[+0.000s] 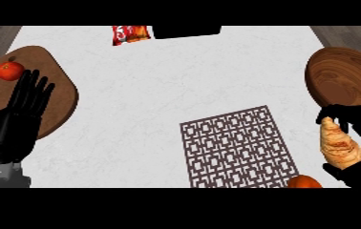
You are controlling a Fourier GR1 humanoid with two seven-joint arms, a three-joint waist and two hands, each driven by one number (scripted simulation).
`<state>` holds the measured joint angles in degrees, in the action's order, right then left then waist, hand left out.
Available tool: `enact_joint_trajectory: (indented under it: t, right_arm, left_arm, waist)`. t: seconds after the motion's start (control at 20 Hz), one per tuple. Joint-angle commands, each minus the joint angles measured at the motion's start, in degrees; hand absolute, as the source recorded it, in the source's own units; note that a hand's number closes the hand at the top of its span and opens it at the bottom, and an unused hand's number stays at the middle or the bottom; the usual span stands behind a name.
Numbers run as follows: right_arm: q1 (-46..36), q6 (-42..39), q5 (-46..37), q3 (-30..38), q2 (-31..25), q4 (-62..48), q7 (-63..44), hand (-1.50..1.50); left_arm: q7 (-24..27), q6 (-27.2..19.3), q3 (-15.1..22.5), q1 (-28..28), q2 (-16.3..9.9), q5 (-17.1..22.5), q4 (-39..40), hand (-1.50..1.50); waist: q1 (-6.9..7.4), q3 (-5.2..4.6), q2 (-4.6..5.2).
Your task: Pick the croissant from the placemat and place it in the bowl
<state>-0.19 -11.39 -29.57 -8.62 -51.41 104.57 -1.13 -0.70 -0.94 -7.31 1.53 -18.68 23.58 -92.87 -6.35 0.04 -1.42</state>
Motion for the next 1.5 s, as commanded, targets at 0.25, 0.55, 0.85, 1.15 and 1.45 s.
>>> enact_joint_trajectory:
  t: [0.25,0.55,0.85,1.15,1.45]
  right_arm:
    - [12.59,1.10,12.60,30.92,-6.94,1.52,4.93,1.50]
    - [9.79,-2.38,15.48,38.60,-4.59,-7.59,7.31,1.50]
    - [-2.83,-0.42,13.78,36.15,-5.74,-27.12,13.16,1.50]
    - [-16.08,1.17,10.60,29.50,-3.48,-43.19,17.85,1.50]
    - [-26.10,8.23,1.10,24.12,-1.88,-61.82,25.69,1.50]
  left_arm:
    - [0.19,1.96,1.23,0.64,0.47,-0.33,-0.19,0.00]
    - [-0.88,-0.08,3.62,6.48,3.01,-3.06,2.68,0.00]
    - [0.18,3.32,3.96,4.45,3.16,-2.70,2.20,0.00]
    - [-3.47,1.93,3.82,7.03,3.49,-2.74,0.28,0.00]
    - [-2.08,3.09,2.66,9.05,3.64,-2.38,2.98,0.00]
  waist:
    - [3.30,-0.06,0.84]
    - [5.81,-0.04,1.45]
    - [7.39,0.00,1.69]
    - [8.08,0.03,1.77]
    - [8.63,0.09,2.19]
